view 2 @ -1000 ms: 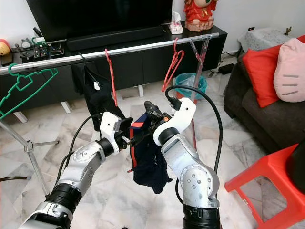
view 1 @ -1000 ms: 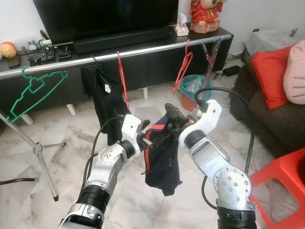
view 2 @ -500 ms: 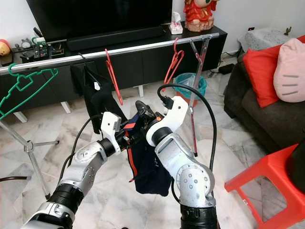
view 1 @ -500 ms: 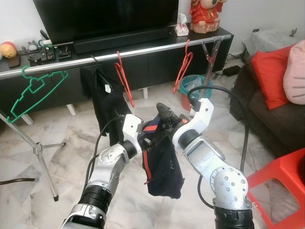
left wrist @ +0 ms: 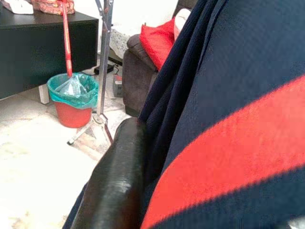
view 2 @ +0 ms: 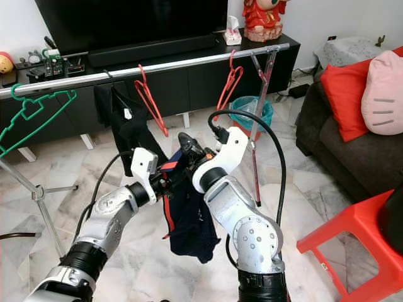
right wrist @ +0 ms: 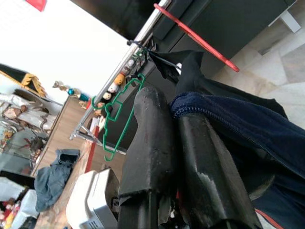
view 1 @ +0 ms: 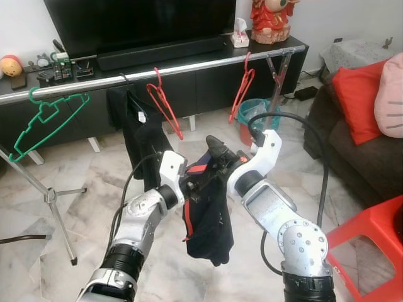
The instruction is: Hang hanger
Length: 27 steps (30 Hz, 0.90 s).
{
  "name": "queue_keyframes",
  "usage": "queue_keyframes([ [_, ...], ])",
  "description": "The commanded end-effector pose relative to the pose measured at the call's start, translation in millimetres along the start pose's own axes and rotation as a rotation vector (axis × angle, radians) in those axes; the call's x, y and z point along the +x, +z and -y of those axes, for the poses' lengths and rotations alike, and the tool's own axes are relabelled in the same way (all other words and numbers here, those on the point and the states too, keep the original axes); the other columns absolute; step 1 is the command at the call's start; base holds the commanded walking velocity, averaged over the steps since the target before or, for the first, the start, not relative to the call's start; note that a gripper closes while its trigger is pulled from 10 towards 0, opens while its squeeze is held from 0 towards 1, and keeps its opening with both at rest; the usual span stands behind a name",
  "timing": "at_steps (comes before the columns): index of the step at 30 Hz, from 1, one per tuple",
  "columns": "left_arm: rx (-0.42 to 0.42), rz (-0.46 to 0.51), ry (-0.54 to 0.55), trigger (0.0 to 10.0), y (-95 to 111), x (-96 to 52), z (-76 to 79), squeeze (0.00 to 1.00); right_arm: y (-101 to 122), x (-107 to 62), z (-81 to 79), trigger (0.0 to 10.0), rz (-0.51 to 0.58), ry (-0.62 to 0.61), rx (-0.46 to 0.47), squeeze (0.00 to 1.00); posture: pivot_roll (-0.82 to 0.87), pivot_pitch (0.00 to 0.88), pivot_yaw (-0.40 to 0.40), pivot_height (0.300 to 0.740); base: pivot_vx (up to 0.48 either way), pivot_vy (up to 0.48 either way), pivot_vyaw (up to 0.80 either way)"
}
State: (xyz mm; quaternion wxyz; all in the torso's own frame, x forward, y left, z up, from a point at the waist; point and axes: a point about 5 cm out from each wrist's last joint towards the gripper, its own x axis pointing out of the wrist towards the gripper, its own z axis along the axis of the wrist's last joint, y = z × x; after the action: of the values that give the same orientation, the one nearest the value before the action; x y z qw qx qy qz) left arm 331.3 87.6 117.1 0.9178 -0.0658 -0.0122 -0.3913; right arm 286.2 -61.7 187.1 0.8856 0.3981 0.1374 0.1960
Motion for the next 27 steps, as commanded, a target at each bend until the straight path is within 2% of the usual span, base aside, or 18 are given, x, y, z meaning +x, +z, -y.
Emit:
queue_keyframes([
  [1,0.024,-0.01,-0.002,0.0,1.4,-1.0,-3.0,0.0,-25.3,-2.9,-20.1,0.0,-0.028,0.065,0.133,0.0,-0.04,0.057,0.059,0.74,0.0,0.0,0.0],
  [27,0.014,-0.018,0.004,0.0,0.7,-0.7,-4.1,0.0,-25.5,-3.2,-18.1,0.0,-0.024,0.058,0.133,0.0,-0.03,0.057,0.061,0.74,0.0,0.0,0.0],
])
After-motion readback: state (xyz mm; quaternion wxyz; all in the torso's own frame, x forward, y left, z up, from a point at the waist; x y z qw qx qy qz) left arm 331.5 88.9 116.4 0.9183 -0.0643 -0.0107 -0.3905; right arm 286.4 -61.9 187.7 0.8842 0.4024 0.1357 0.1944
